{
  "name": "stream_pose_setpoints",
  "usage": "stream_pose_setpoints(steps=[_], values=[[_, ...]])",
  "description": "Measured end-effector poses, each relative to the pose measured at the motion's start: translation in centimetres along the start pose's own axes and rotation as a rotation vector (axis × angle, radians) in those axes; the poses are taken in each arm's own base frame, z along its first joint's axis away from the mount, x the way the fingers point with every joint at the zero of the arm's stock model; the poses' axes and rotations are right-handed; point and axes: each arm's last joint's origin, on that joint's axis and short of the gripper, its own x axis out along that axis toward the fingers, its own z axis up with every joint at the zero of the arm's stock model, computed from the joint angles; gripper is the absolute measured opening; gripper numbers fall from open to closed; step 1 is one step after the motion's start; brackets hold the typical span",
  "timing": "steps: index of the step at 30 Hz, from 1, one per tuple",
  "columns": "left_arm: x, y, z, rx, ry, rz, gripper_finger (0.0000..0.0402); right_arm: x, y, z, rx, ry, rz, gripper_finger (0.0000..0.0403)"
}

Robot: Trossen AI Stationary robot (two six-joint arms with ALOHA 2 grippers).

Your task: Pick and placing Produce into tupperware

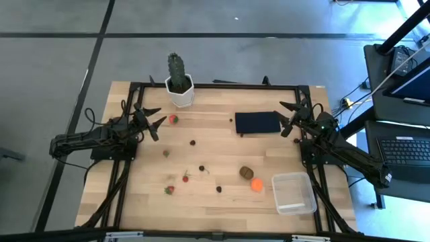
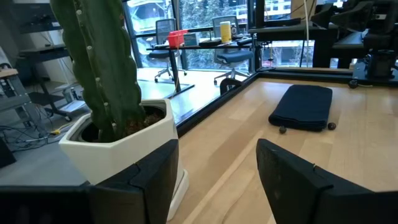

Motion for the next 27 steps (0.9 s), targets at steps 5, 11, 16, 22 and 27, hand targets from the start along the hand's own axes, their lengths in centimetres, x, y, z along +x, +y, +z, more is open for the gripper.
stream_pose_setpoints(steps=[5, 11, 16, 22, 27], values=[[0.0, 0.0, 0.0, 0.0, 0.0, 0.0, 0.0208, 0.0, 0.0, 0.01, 0.0, -0.001, 0.0, 0.0254], [0.0, 0.0, 0.01, 0.0, 0.0, 0.0, 0.0208, 0.0, 0.0, 0.01, 0.0, 0.0, 0.0, 0.0254], [0.0, 0.0, 0.01, 0.0, 0.0, 0.0, 0.0208, 0.0, 0.0, 0.0, 0.0, 0.0, 0.0, 0.0254], [0.0, 0.0, 0.01, 0.0, 0.0, 0.0, 0.0208, 0.0, 0.0, 0.01, 0.001, 0.0, 0.0, 0.0254], [0.0, 0.0, 0.01, 0.001, 0.0, 0.0, 0.0208, 0.0, 0.0, 0.0, 0.106, 0.0, 0.0, 0.0254]])
